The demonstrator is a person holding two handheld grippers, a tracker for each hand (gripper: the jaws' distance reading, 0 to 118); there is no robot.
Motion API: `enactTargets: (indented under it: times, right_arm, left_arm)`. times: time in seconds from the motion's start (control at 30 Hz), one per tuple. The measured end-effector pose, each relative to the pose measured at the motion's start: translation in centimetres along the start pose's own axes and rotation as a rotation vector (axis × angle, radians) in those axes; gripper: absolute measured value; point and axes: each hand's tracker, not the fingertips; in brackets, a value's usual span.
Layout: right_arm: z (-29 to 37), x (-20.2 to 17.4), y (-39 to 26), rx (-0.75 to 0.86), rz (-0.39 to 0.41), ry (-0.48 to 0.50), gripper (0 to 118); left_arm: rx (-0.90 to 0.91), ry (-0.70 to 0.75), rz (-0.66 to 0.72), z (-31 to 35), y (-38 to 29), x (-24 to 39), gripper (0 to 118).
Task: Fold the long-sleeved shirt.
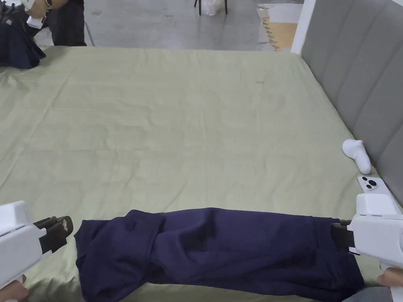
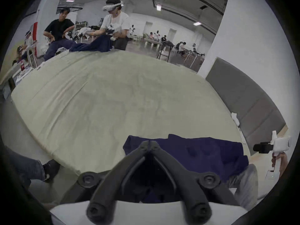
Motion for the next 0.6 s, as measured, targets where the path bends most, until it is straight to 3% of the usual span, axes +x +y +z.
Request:
enactTargets:
  times: [0.07, 0.1, 0.17, 0.2, 0.23, 0.27, 0.4, 0.6]
  right_arm:
    - [0.8, -1.3, 0.3, 0.018, 0.040, 0.048, 0]
    - [1.2, -1.8, 0.4, 0.025, 0.047, 0.069, 0]
    - [1.5, -2.9, 0.7, 0.030, 0.069, 0.113, 0]
    - [1.6, -3.4, 0.7, 0.030, 0.080, 0.126, 0]
    - [1.7, -3.9, 0.8, 0.030, 0.092, 0.134, 0]
    - [1.6, -4.2, 0.9, 0.031, 0.102, 0.141, 0]
    - [1.6, -5.2, 0.7, 0.029, 0.130, 0.159, 0]
    - [1.4, -5.8, 0.2, 0.005, 0.166, 0.151, 0]
  left_arm:
    - [-0.053, -0.079, 0.079, 0.0, -0.4, -0.6, 5]
    - [-0.051, -0.110, 0.142, -0.4, -0.7, -1.3, 14]
    - [-0.087, -0.200, 0.286, -1.4, -1.3, -3.2, 90]
    - [-0.144, -0.228, 0.340, -2.4, -1.6, -4.0, 111]
    - [-0.192, -0.238, 0.393, -3.5, -2.2, -4.8, 107]
    - [-0.143, -0.274, 0.446, -3.4, -2.4, -6.0, 107]
    - [-0.305, -0.422, 0.629, -5.4, -5.1, -8.0, 107]
    - [-0.236, -0.604, 0.810, -11.1, -7.4, -5.6, 107]
